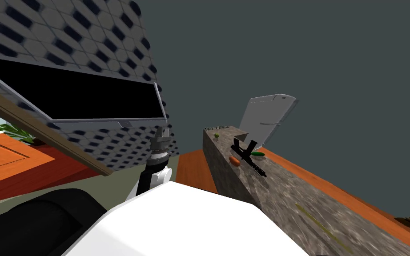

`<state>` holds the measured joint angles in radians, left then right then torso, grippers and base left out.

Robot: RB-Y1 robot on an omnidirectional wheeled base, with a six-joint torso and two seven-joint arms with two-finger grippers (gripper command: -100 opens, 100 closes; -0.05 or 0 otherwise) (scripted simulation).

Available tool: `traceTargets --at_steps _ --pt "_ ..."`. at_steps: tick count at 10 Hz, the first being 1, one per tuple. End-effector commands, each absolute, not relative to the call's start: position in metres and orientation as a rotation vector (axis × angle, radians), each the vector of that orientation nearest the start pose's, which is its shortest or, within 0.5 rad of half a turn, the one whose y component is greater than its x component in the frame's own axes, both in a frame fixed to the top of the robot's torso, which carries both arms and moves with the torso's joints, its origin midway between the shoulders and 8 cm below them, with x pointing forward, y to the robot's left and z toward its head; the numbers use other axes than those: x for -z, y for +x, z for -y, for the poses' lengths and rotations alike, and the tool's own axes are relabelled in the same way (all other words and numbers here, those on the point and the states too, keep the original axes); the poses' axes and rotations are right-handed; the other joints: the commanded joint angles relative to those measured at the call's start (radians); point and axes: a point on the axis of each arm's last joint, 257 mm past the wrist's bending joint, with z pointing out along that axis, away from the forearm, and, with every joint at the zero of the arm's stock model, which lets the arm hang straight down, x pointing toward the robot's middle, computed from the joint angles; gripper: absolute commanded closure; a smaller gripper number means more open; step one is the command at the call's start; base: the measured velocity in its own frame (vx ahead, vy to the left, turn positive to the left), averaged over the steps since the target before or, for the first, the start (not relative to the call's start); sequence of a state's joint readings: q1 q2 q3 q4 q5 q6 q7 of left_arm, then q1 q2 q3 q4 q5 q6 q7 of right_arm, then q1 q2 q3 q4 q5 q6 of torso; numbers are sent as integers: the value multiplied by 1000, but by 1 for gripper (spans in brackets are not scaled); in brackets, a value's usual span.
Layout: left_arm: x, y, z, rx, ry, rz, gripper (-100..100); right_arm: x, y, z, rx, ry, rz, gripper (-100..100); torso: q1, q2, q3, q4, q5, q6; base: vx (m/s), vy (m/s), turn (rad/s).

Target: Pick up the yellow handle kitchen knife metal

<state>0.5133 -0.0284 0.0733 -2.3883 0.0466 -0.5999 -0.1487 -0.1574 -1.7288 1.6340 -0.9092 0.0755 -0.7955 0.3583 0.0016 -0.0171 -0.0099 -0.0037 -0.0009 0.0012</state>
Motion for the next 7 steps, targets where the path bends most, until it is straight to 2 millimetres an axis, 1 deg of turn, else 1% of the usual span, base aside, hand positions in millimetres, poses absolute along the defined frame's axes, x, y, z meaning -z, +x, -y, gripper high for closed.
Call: traceTargets --at_steps 1,2,3,4,5,7 --pt "-85 293 -301 1147 -488 -457 0 328 42 698 -12 -721 -3031 -100 0 0 0 0 0 0 147 -53 111" --pt "-85 293 -301 1147 -488 -457 0 324 42 704 13 -714 -3032 -100 1 3 2 1 0 1 5 9 -7" --pt "-85 293 -301 1147 -488 -457 0 325 42 702 7 -715 -3031 0 5 11 6 2 1 1 0 0 0" --pt "-85 293 -301 1147 -488 -457 0 338 29 695 -55 -687 -3068 -100 6 14 8 3 2 2 -89 -16 338" --pt "-85 293 -301 1147 -488 -457 0 337 34 697 -46 -722 -3061 -100 5 18 10 4 1 0 -115 -24 191" --pt "-85 293 -301 1147 -488 -457 0 335 52 697 -30 -779 -3025 -100 5 20 12 5 1 2 -38 -4 -39"
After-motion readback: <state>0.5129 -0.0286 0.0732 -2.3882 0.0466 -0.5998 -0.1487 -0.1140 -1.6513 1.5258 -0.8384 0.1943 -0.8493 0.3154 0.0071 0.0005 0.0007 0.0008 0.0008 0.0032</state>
